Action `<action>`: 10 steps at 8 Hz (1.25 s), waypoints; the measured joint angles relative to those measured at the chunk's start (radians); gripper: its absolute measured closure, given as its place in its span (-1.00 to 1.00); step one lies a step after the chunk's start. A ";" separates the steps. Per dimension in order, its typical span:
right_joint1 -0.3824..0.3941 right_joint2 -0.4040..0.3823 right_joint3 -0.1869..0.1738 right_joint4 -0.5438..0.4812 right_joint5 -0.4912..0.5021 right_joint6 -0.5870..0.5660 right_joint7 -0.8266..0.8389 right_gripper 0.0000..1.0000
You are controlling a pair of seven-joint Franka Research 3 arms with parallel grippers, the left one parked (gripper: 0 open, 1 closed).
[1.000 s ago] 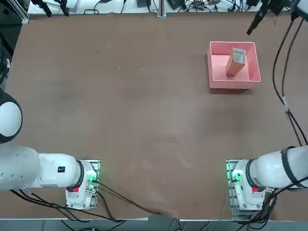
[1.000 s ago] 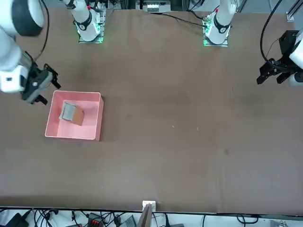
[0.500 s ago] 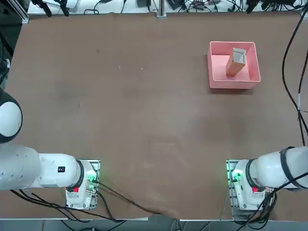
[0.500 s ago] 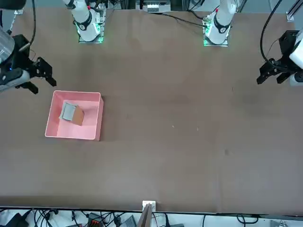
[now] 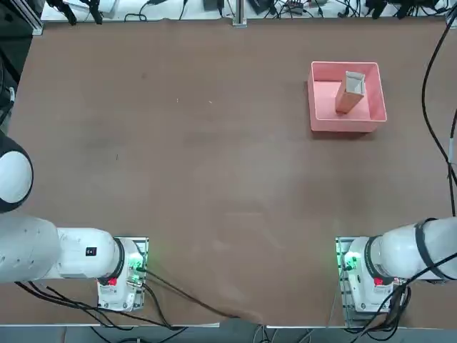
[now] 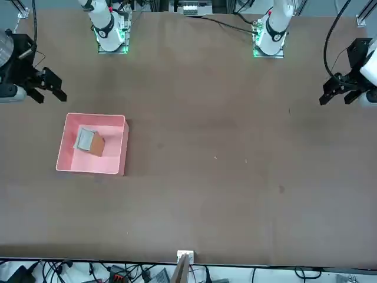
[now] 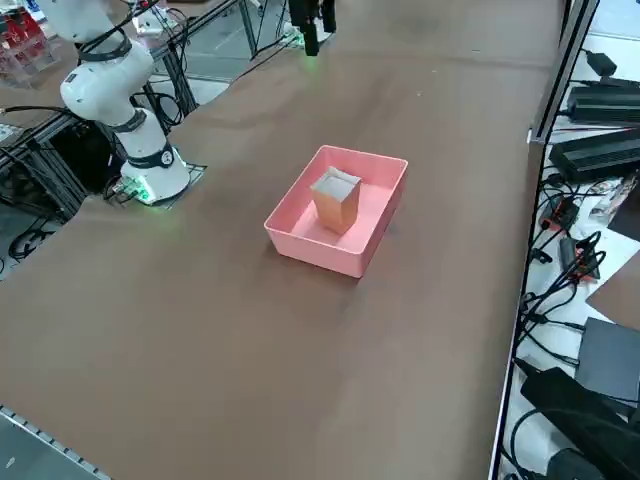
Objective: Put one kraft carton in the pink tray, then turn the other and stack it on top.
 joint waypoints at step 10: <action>-0.003 -0.033 -0.028 0.012 0.028 -0.035 0.024 -1.00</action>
